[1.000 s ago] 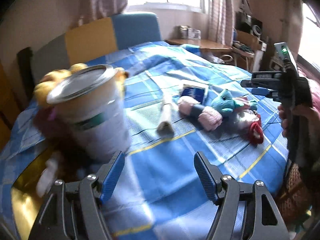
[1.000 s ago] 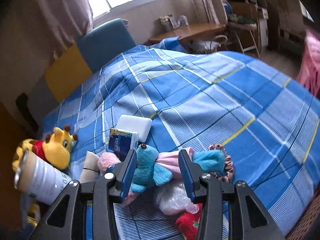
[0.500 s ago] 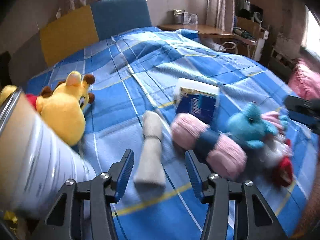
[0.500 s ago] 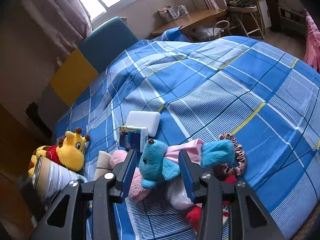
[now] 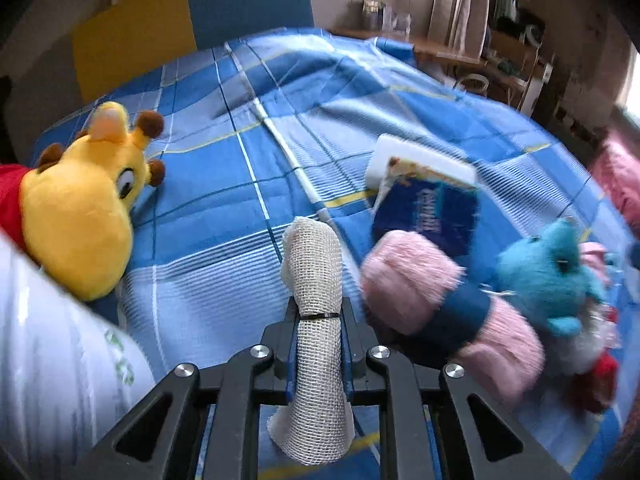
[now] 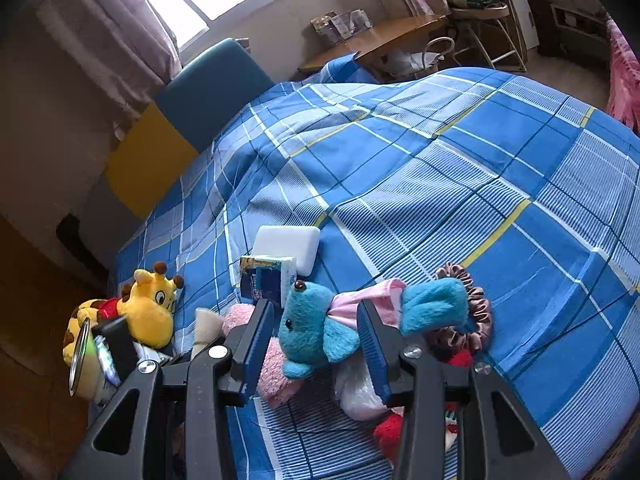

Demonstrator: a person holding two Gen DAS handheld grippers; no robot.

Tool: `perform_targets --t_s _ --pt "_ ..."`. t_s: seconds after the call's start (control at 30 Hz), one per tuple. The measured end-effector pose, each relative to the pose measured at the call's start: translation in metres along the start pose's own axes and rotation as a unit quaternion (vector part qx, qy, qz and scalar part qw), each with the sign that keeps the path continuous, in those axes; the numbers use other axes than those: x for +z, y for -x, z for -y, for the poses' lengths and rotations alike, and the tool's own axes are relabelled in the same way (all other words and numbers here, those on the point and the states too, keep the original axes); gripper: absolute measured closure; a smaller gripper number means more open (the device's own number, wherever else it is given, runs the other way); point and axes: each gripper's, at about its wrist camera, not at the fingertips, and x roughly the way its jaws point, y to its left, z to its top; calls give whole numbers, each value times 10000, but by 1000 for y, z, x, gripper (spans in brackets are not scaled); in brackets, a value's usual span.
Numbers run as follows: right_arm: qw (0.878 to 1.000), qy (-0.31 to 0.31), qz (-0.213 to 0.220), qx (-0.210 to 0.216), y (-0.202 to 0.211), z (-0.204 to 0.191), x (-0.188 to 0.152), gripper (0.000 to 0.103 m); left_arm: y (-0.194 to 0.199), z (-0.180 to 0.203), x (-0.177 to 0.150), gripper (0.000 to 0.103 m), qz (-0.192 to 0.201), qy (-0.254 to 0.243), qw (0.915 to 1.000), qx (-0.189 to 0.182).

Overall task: Organize soft objects
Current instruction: 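Grasp the cream bandage roll with the left gripper while the right gripper returns to the pile, then lift the bandage roll with the left gripper while the right gripper grasps the blue Tempo tissue pack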

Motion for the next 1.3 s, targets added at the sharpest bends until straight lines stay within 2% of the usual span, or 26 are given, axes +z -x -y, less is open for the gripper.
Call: perform_targets --t_s 0.13,0.3,0.5,0.53,0.6,0.77,0.9,0.93,1.1,1.17,1.27,1.3 --pt "10000 -74 -53 18 -2 3 0 59 40 -2 -25 86 112 263 9994 -206" --pt "9999 -48 -100 -25 -4 2 -1 60 75 2 -81 86 -61 330 9987 -379" --pt "9993 340 -114 -74 -7 -13 -5 60 83 6 -135 86 21 248 9992 -303" --pt "9986 503 -120 -87 -7 -19 -7 60 85 7 -141 86 215 186 9992 -285" --pt "9971 740 -101 -120 -7 -27 -11 60 85 10 -145 86 325 84 9992 -233" --pt "9898 1407 -228 56 -11 -56 -19 60 84 0 -145 86 314 304 9978 -501" --pt "9748 2139 -630 61 -32 -89 -21 60 84 -1 -146 86 345 351 9973 -548" --pt "9680 2412 -686 -60 -40 -101 -20 60 82 -1 -145 86 350 361 9972 -555" --pt "9606 2663 -673 -427 -66 -119 8 60 82 -4 -145 86 380 433 9964 -628" --pt "9452 3079 -752 -786 -87 -128 17 60 81 -5 -146 86 386 453 9961 -654" --pt "9195 3597 -1140 -1100 -118 -133 19 60 81 -7 -146 86 390 502 9955 -708" --pt "9027 3908 -1211 -1333 -131 -135 16 60 81 -8 -146 85 389 531 9951 -736"
